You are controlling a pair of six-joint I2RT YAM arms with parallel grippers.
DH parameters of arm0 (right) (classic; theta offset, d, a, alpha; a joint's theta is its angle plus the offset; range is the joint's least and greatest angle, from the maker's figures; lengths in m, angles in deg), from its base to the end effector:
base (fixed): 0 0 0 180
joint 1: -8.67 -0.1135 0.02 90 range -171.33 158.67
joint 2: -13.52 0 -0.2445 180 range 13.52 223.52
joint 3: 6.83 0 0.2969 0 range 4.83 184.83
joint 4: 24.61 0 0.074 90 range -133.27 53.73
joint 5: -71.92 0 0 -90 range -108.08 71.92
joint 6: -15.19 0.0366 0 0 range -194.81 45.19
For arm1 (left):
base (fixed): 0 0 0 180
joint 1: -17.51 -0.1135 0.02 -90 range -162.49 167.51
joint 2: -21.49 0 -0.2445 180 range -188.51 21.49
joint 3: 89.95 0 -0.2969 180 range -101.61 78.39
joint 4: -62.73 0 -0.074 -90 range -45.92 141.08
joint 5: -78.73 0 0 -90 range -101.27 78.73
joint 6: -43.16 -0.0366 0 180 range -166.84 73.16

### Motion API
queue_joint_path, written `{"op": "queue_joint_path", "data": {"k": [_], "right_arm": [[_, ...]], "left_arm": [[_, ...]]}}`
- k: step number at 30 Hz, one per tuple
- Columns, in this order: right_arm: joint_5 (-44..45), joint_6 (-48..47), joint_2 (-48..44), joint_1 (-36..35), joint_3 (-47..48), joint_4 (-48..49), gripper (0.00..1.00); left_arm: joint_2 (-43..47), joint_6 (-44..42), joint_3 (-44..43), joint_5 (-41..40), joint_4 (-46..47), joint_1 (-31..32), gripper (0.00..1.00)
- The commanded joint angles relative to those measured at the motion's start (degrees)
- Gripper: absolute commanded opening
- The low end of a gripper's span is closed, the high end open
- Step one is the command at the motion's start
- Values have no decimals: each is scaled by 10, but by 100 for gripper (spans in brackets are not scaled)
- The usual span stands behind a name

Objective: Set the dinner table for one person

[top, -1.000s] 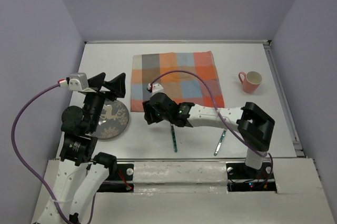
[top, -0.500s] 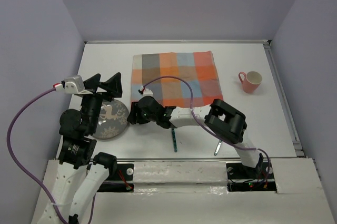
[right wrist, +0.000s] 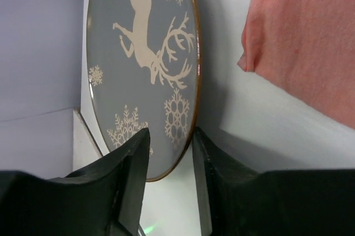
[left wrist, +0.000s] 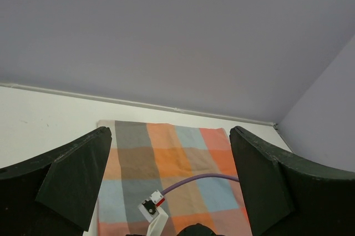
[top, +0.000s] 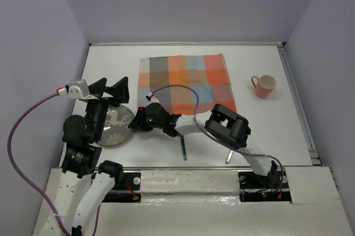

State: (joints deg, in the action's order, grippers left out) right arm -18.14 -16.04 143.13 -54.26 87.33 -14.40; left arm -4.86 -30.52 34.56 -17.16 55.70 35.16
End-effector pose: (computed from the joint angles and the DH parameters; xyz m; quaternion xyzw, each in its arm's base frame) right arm 0.2356 0.4611 0.0825 -0.0309 0.8439 0.4679 0.2605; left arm 0.1560 -0.0457 0.4082 -0.0361 0.5581 -0.2146 0.8007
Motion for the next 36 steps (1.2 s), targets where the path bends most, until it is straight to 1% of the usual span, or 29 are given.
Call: {"op": "queue_joint_path", "data": {"k": [1, 3, 8, 9, 11, 12, 15, 17, 21, 22, 25, 29, 33, 34, 36], "right_arm": [[-25, 62, 25, 8, -1, 99, 38], [-33, 79, 37, 8, 0, 113, 33], [-58, 121, 65, 8, 6, 136, 22], [-60, 127, 67, 8, 6, 142, 14], [-58, 127, 65, 8, -1, 150, 2], [-56, 122, 61, 8, -6, 163, 0], [-47, 101, 24, 8, -25, 177, 0], [-40, 69, -2, 8, -35, 186, 0], [-28, 12, -78, 8, -56, 191, 0], [-26, -6, -109, 8, -66, 192, 0], [-27, -25, -167, 21, -88, 198, 0], [-47, -15, -232, 62, -154, 233, 0], [-43, -17, -302, 112, -216, 249, 0], [-44, -15, -315, 140, -229, 250, 0], [-46, -13, -352, 169, -267, 252, 0]], "left_arm": [[8, -11, -5, 1, 18, 4, 99], [8, -11, -5, 1, 18, 4, 99], [14, -12, -6, -1, 19, 8, 99], [15, -12, -6, -3, 19, 9, 99], [14, -13, -6, -5, 19, 11, 99], [14, -14, -6, -7, 19, 11, 99], [13, -16, -6, -11, 19, 11, 99], [19, -20, -6, -24, 19, 11, 99], [26, -28, -16, -75, 7, 7, 99], [27, -30, -19, -92, 6, 5, 99], [30, -29, -20, -100, 4, 3, 99], [29, -27, -19, -99, 5, 0, 99], [27, -22, -12, -81, 9, 0, 99], [24, -20, -9, -74, 12, 0, 99], [23, -15, -5, -60, 14, 1, 99]]}}
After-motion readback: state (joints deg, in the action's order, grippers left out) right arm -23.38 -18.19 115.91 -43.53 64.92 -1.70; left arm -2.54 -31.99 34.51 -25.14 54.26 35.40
